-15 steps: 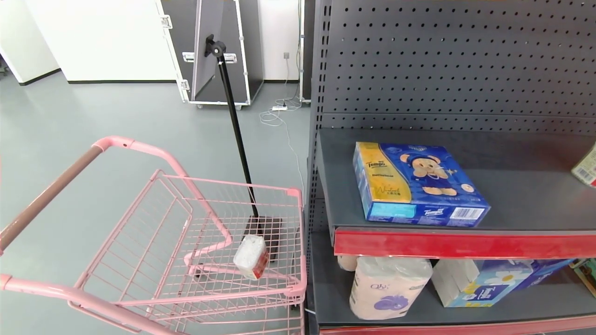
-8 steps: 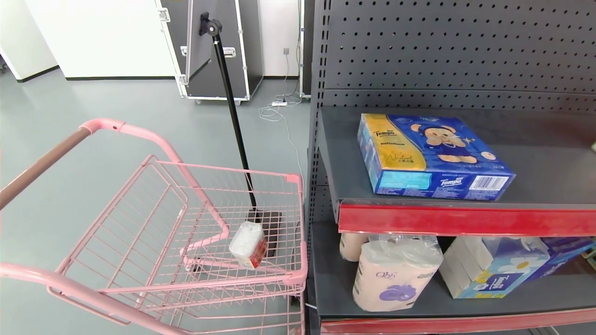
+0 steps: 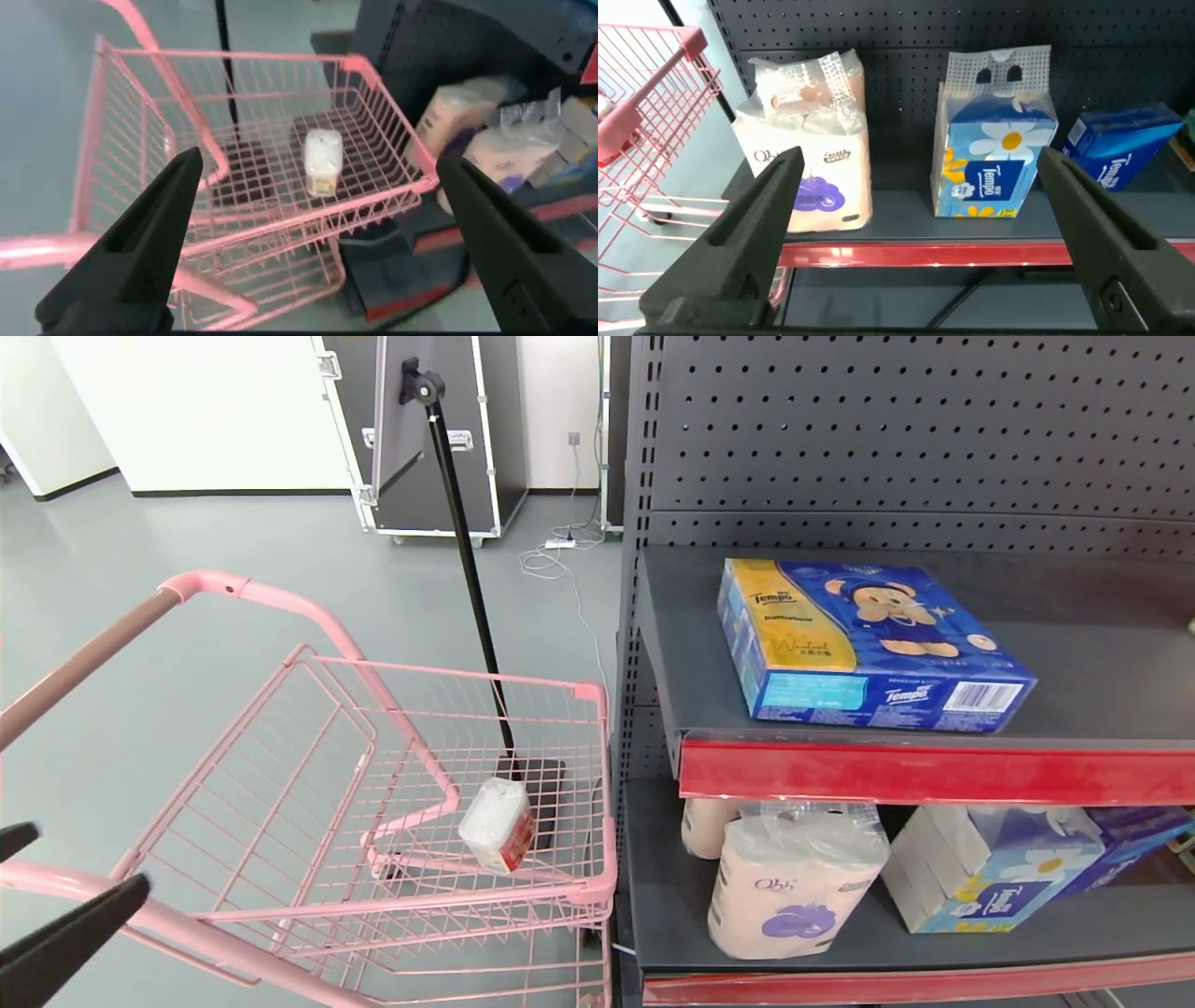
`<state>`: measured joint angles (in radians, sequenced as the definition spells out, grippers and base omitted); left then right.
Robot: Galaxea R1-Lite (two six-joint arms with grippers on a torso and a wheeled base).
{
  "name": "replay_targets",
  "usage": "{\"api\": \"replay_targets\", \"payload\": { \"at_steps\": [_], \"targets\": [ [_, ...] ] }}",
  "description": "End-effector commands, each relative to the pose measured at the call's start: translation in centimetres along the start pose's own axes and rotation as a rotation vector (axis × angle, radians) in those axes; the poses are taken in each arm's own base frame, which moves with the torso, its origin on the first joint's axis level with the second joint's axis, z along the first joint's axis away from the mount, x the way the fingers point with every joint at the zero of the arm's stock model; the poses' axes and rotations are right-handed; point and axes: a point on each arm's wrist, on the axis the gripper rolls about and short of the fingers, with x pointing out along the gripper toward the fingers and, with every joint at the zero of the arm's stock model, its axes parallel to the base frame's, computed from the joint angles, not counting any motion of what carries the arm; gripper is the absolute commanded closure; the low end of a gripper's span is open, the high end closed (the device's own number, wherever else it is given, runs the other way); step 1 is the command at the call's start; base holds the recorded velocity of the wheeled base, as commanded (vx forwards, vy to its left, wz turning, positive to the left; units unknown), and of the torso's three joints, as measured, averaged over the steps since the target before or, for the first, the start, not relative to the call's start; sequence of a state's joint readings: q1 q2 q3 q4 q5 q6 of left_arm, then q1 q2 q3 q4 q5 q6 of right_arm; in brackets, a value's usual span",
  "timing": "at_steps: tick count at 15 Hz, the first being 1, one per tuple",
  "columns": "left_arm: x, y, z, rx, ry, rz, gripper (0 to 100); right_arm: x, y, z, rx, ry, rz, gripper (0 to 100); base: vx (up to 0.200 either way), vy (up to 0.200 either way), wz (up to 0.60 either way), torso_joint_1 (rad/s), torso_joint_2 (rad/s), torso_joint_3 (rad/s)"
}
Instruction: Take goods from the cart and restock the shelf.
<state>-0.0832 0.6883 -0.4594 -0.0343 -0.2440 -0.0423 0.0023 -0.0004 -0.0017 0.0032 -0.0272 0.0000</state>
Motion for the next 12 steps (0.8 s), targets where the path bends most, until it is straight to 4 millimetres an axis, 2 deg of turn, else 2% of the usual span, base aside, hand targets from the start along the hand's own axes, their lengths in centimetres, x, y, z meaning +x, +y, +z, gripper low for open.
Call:
{"api": "replay_targets", "payload": {
  "at_steps": [1,3,5,6,7,11,12],
  "targets": [
    [14.3,0.0,0.3,-0.025,0.37,-0.192,0,0.0,0.0,0.0,0.0,0.0,0.0,0,0.0,0.0,0.0,0.0,0.0,0.0],
    [17.5,-0.3,-1.6,-0.022,0.458,-0.197,0,0.0,0.0,0.0,0.0,0.0,0.0,0,0.0,0.0,0.0,0.0,0.0,0.0],
    [19.2,-0.5,-3.5,-0.02,0.554,-0.186,0,0.0,0.0,0.0,0.0,0.0,0.0,0,0.0,0.0,0.0,0.0,0.0,0.0],
    [19.3,-0.5,-3.5,-0.018,0.553,-0.185,0,0.0,0.0,0.0,0.0,0.0,0.0,0,0.0,0.0,0.0,0.0,0.0,0.0],
    [21.4,-0.4,-4.6,-0.009,0.599,-0.181,0,0.0,0.0,0.0,0.0,0.0,0.0,0,0.0,0.0,0.0,0.0,0.0,0.0],
    [23.8,-0.7,-6.4,0.02,0.665,-0.183,0,0.0,0.0,0.0,0.002,0.0,0.0,0,0.0,0.0,0.0,0.0,0.0,0.0],
    [24.6,-1.4,-6.7,0.033,0.661,-0.196,0,0.0,0.0,0.0,0.002,0.0,0.0,0,0.0,0.0,0.0,0.0,0.0,0.0]
  ]
}}
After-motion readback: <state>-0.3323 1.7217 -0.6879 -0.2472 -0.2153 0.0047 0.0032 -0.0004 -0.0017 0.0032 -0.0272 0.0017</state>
